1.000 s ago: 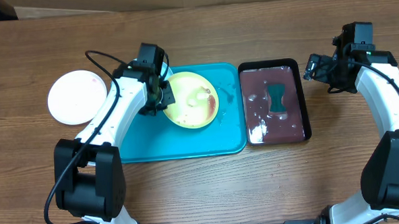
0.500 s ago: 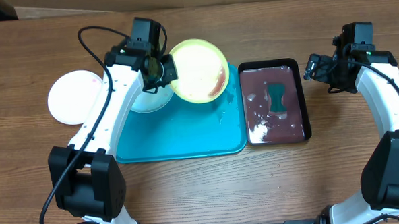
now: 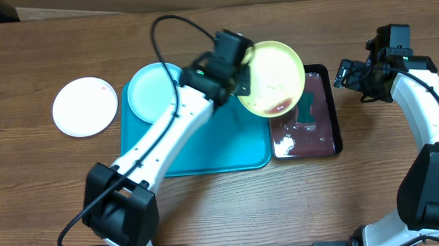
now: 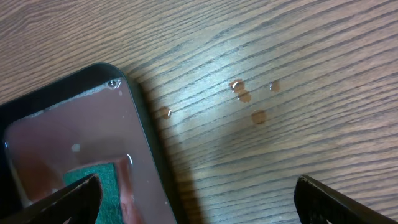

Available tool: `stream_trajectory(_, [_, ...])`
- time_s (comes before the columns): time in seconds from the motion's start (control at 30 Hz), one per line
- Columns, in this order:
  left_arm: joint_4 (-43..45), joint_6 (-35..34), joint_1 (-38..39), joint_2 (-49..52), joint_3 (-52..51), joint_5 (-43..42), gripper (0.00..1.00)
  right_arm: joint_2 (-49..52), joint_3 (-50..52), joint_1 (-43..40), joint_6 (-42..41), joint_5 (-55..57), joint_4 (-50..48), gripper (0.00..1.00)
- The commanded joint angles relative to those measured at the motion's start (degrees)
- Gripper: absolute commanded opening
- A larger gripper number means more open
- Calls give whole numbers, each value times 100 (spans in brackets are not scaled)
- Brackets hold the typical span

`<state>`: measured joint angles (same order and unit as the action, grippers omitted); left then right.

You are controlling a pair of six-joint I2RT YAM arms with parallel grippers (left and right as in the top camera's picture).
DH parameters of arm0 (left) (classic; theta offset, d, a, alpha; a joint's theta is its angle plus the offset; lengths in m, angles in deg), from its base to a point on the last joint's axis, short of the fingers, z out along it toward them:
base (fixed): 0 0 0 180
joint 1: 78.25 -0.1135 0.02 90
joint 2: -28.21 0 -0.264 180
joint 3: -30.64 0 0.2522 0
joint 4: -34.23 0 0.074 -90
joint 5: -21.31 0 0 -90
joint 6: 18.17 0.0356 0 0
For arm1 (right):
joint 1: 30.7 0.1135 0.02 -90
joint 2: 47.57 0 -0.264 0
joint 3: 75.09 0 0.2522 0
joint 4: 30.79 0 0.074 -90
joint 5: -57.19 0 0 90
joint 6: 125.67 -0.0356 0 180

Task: Clean dirty plates on tray and stack at the side
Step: 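Lift the yellow plate with the left gripper and swing it left, then lower the yellow plate onto the white plate at the table's left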

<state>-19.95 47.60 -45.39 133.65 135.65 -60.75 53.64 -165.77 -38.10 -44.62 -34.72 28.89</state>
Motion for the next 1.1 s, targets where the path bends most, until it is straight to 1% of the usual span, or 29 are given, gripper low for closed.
stream_trajectory(0.0, [68,201,549,59,146,1834,4,-122,-17,20,-4,37,-35,100])
stream_trajectory(0.2, [98,245,1440,59,155,3724,4,-122,-17,20,-4,37,-35,100])
stream_trajectory(0.33, [262,249,1985,59,155,5241,4,-122,-17,20,-4,37,-35,100])
stream_trajectory(0.43, [481,426,2297,59,155,6347,4,-122,-17,20,-4,37,-35,100])
stream_trajectory(0.5, [678,570,2452,59,155,6798,4,-122,-17,20,-4,37,-35,100])
stream_trajectory(0.63, [988,931,2592,61,155,6894,4,-122,-17,20,-4,37,-35,100])
stream_trajectory(1.07, [1113,949,2614,61,155,6896,4,-122,-17,20,-4,35,-35,100])
